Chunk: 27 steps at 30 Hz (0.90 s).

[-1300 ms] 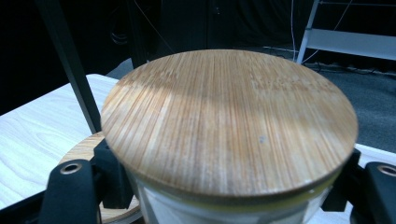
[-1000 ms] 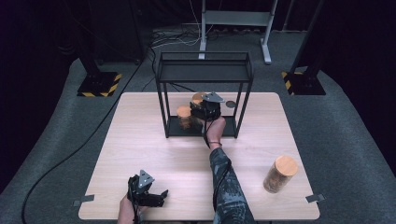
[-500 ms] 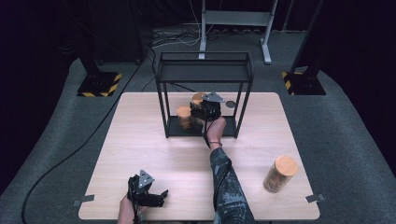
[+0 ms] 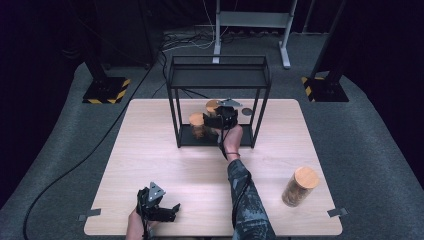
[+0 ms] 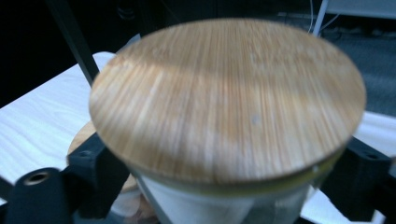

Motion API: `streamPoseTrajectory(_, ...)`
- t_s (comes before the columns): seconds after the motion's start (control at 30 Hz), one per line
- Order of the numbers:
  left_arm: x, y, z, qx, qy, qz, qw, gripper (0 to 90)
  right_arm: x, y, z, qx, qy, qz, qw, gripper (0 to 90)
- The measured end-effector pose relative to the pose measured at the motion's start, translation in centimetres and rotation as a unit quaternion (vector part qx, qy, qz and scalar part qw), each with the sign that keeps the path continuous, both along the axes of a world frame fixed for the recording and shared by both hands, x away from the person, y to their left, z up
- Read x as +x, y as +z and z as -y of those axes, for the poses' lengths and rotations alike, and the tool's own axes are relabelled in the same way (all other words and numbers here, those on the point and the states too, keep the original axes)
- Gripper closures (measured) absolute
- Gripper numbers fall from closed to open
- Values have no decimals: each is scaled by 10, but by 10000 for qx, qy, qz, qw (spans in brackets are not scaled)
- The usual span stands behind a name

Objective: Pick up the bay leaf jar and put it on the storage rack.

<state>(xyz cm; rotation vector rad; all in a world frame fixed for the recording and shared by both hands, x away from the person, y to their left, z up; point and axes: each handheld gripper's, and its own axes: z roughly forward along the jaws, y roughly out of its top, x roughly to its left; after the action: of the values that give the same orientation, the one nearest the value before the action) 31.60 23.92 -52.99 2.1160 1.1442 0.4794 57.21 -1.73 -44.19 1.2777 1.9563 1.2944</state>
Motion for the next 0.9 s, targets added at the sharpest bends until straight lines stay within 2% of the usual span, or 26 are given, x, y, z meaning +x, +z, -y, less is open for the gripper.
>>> streamPoseTrajectory(0.23, 0, 0, 0, 7, -1, 2, 10000, 2, -8, 0, 7, 61, 1, -365, 9993, 35)
streamPoseTrajectory(0.57, 0, 0, 0, -7, 5, 1, 10000, 2, -33, 3, 14, 118, 167, -541, 9983, 22)
streamPoseTrajectory(0.9, 0, 0, 0, -7, 6, -2, 10000, 2, -64, -10, 22, 189, 304, -672, 9971, 21)
